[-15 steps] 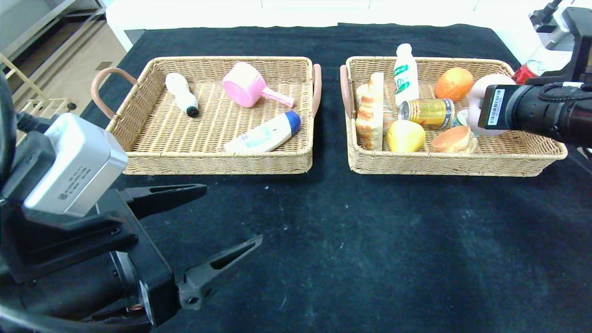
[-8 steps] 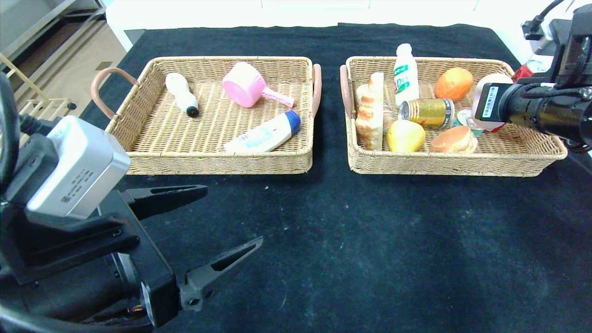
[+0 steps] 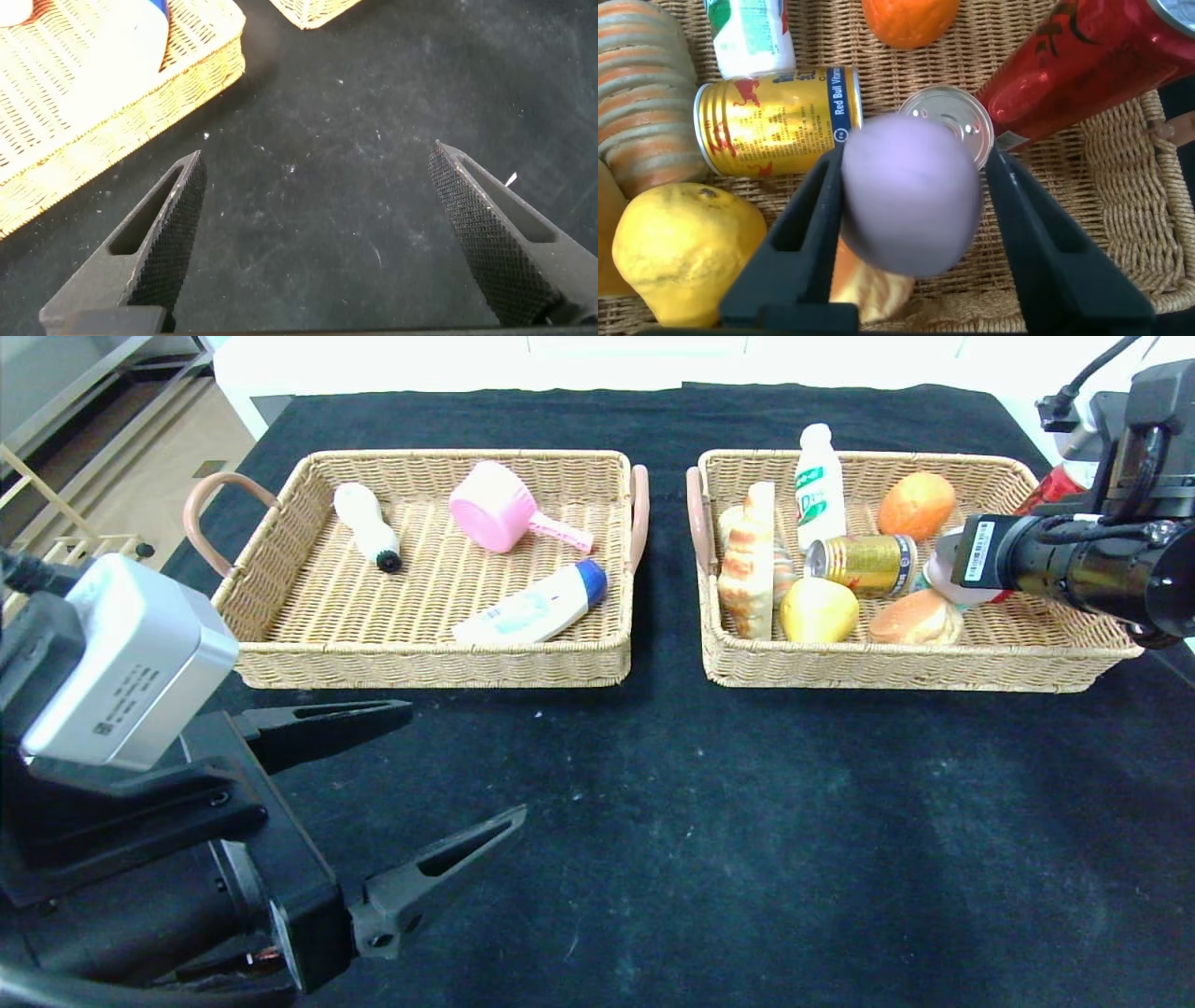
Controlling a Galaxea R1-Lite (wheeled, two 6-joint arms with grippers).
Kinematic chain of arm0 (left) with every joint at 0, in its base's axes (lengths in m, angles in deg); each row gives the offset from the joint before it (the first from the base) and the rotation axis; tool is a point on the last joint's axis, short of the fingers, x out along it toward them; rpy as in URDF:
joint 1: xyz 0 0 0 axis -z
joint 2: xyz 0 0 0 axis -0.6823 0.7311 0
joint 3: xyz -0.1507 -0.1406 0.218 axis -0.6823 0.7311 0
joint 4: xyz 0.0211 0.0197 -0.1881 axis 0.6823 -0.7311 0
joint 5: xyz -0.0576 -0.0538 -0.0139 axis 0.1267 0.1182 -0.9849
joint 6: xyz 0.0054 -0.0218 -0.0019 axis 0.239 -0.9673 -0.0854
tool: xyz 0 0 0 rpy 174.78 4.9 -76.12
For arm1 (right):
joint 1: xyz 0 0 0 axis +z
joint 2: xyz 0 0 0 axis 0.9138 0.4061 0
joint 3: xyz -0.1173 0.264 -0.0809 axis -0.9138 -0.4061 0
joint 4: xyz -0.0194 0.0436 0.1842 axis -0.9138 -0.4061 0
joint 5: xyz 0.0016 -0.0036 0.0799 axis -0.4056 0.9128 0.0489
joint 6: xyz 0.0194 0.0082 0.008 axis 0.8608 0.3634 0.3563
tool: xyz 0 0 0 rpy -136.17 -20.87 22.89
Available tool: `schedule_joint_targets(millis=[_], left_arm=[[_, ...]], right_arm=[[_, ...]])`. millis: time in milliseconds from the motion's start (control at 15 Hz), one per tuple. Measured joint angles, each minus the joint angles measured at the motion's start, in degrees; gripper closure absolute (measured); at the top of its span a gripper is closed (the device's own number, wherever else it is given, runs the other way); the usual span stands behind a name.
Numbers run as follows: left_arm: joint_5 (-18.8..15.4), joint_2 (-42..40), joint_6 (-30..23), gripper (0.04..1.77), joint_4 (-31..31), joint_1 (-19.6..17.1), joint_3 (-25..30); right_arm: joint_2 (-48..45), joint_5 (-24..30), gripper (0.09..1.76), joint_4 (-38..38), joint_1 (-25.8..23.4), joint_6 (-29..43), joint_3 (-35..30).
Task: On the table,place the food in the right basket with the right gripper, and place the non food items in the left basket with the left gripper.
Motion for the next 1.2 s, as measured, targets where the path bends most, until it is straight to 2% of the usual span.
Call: schedule_joint_targets(millis=[400,600,867,933,1200], left_arm=[[0.0,-0.2,0.0,0.09,0.0,0.0,0.0],[0.1,-0.3,0.0,0.09,0.0,0.0,0.0],[0.9,-1.3,-0.2,0.09,0.0,-0.1,-0.5],[1.7,-1.7,-0.2,0.09,0.0,-0.3,-0.5],[8.6,-4.8,-0.5,0.09,-0.6,-2.6,-0.7]], right_arm=[[-1.5,0.0,0.39,-0.6,0.7,-0.5,-0.8],[-3.2,0.0,0.31,-1.0,1.7,-0.9,-2.4],[-7.6,0.1,0.25,-5.1,3.5,-1.2,-3.7],[-9.4,0.2,0.23,-6.3,4.2,-1.3,-4.7],[-19.5,0.8,0.19,-10.2,8.7,-2.1,-12.5]])
